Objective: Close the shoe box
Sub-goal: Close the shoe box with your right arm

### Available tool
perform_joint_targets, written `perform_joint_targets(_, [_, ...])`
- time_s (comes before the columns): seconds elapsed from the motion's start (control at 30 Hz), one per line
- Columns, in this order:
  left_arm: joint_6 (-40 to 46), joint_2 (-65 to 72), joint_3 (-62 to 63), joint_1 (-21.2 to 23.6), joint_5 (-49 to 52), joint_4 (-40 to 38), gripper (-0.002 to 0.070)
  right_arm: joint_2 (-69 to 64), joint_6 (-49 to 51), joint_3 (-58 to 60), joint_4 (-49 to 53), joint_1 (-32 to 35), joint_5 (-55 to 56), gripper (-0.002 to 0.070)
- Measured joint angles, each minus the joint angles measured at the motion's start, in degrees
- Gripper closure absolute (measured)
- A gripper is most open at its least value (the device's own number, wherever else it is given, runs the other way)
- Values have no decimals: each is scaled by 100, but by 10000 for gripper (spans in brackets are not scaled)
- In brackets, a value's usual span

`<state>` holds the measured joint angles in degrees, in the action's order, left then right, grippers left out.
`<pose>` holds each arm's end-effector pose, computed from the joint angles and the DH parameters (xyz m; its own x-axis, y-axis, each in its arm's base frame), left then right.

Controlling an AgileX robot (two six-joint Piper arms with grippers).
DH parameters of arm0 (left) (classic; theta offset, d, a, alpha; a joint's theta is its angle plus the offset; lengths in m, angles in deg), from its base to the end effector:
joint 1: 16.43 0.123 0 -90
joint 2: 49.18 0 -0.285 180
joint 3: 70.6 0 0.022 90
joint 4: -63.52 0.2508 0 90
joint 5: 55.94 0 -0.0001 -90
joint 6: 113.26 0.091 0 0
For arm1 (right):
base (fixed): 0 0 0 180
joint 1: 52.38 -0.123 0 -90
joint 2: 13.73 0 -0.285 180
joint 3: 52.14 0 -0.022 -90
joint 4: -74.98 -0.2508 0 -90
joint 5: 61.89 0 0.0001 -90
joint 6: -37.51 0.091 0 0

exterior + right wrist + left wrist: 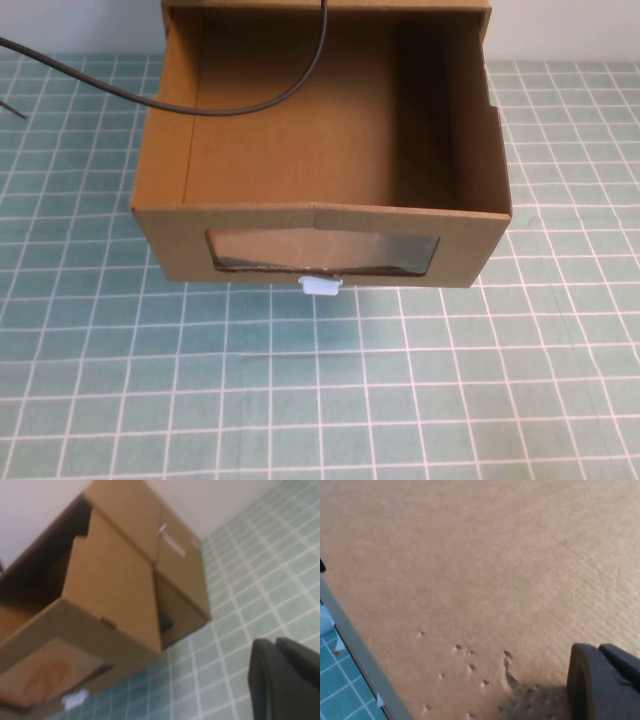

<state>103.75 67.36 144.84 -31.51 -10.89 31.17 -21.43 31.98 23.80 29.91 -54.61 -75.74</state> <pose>0.4193 -0.1487 0.3946 -0.3660 0.3127 -0.8765 0.6513 0.7588 -0.0013 0.0532 0.0176 0.2053 -0.1775 0.6097 -0.7725 -0.1235 0.7650 0.6321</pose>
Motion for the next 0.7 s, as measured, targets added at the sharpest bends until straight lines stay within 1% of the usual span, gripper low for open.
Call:
perform_joint_targets(0.1, [0, 0, 0, 0, 0, 0, 680, -565, 0, -757, 82, 0, -1332, 688])
perform_joint_targets(0.23, [12, 0, 0, 0, 0, 15, 680, -1832, -107, -1895, 675, 0, -2959, 688])
perform_joint_targets(0.33, [12, 0, 0, 0, 0, 14, 680, -2692, -281, -2615, 1094, 0, -3748, 688])
perform_joint_targets(0.43, [12, 0, 0, 0, 0, 18, 680, -3480, -554, -3277, 1245, 0, -4196, 688])
perform_joint_targets(0.57, [12, 0, 0, 0, 0, 18, 680, -4438, -991, -4042, 1107, -33, -4482, 687])
perform_joint_targets(0.67, [2, 0, 0, 0, 0, 18, 680, -4967, -1085, -4548, 1064, -425, -4429, 687])
perform_joint_targets(0.7, [1, 0, 0, 0, 0, 18, 680, -5116, -1085, -4693, 1064, -648, -4365, 687])
